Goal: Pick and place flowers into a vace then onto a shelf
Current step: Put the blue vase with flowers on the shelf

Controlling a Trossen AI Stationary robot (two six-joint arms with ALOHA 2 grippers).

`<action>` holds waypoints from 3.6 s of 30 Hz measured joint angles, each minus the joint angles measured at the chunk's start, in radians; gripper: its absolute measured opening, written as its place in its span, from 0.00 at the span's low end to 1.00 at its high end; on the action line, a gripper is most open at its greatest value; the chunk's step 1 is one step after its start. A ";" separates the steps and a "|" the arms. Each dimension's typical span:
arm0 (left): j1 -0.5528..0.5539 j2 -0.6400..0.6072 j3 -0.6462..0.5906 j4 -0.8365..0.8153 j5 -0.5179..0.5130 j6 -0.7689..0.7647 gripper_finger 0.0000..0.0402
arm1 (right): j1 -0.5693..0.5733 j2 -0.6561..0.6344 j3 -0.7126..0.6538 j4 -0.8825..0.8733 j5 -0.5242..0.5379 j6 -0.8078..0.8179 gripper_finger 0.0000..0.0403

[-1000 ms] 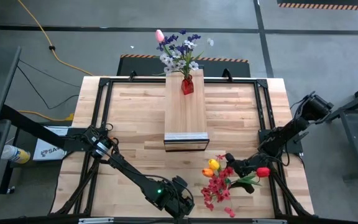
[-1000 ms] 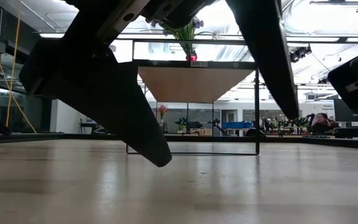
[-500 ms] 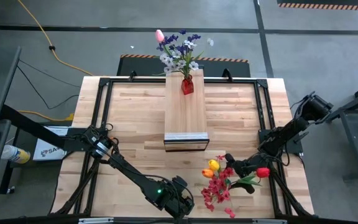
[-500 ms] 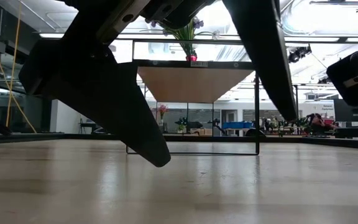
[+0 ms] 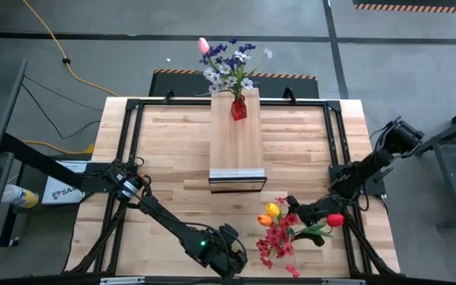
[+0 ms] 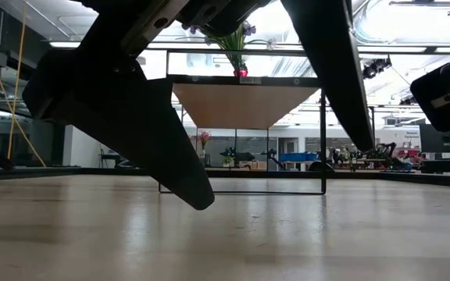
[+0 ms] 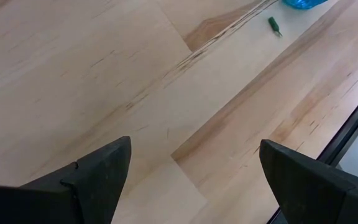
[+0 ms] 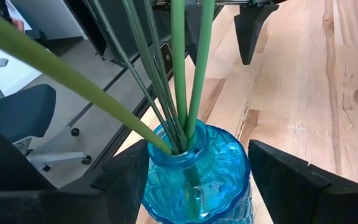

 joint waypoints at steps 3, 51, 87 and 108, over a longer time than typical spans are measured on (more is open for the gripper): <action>0.000 0.000 0.000 0.000 0.000 0.000 0.96 | 0.000 0.000 0.000 -0.003 0.000 -0.002 0.66; 0.010 0.000 0.000 0.001 0.009 -0.026 0.96 | -0.105 0.000 0.000 0.024 -0.165 -0.095 0.65; 0.039 0.000 0.000 0.001 0.070 0.005 0.96 | -0.147 -0.001 0.002 0.010 -0.199 -0.060 0.31; 0.039 0.000 0.000 0.003 0.070 0.005 0.96 | -0.146 -0.001 0.001 0.002 -0.202 -0.068 0.29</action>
